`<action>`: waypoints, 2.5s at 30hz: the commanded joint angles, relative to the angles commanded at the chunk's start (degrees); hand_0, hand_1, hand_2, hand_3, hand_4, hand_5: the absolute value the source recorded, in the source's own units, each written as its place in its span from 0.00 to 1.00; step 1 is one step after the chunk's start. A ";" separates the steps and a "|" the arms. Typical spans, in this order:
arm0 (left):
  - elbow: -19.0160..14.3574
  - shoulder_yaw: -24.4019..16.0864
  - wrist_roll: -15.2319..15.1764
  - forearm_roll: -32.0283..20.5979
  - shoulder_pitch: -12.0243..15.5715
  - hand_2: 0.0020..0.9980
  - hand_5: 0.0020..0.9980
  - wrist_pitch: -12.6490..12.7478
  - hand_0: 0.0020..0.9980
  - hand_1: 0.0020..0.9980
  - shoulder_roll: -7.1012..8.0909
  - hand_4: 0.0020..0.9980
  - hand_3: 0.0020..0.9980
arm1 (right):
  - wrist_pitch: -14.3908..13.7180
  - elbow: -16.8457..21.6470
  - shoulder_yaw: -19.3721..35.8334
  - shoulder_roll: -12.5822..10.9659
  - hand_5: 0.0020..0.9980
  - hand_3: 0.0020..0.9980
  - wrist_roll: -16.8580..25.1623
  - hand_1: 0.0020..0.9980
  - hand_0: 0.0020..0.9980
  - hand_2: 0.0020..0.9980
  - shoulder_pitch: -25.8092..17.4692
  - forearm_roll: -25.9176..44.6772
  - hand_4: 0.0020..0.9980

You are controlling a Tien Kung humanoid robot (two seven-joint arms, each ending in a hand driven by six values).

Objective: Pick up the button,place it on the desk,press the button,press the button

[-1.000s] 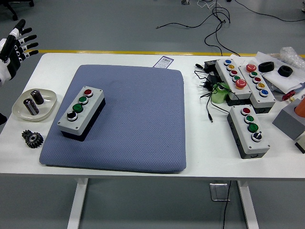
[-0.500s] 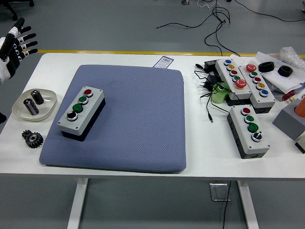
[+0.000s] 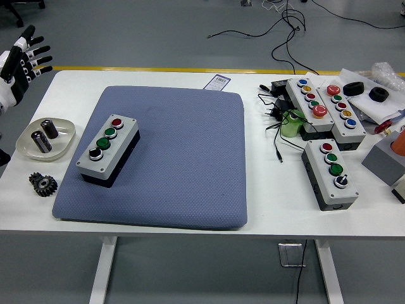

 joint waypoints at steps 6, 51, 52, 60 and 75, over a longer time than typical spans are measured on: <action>-1.27 0.13 1.13 4.65 0.32 0.92 0.86 1.90 0.85 0.91 0.05 0.84 0.94 | -0.02 0.00 0.17 0.02 0.14 0.67 -0.02 0.72 0.66 0.77 -0.06 -0.06 0.37; -25.13 15.50 34.54 69.66 8.62 1.00 0.78 0.63 1.00 1.00 -3.00 1.00 1.00 | 0.19 0.00 1.84 0.39 0.14 0.66 0.20 0.72 0.67 0.77 -0.77 -1.76 0.37; -24.94 15.96 34.54 70.29 8.48 1.00 0.78 0.27 1.00 1.00 -3.21 1.00 1.00 | 0.19 0.00 1.85 0.39 0.14 0.66 0.20 0.72 0.67 0.77 -0.76 -1.74 0.37; -24.02 18.88 34.54 72.38 7.09 1.00 0.73 -2.77 0.84 1.00 -4.75 1.00 1.00 | 0.13 0.00 1.90 0.36 0.14 0.66 0.16 0.72 0.67 0.77 -0.64 -1.83 0.37; -18.41 19.48 34.54 79.33 4.20 1.00 0.55 -5.58 0.71 0.93 -8.52 1.00 1.00 | -0.10 0.00 2.44 0.28 0.14 0.66 0.19 0.72 0.66 0.77 -0.48 -2.45 0.36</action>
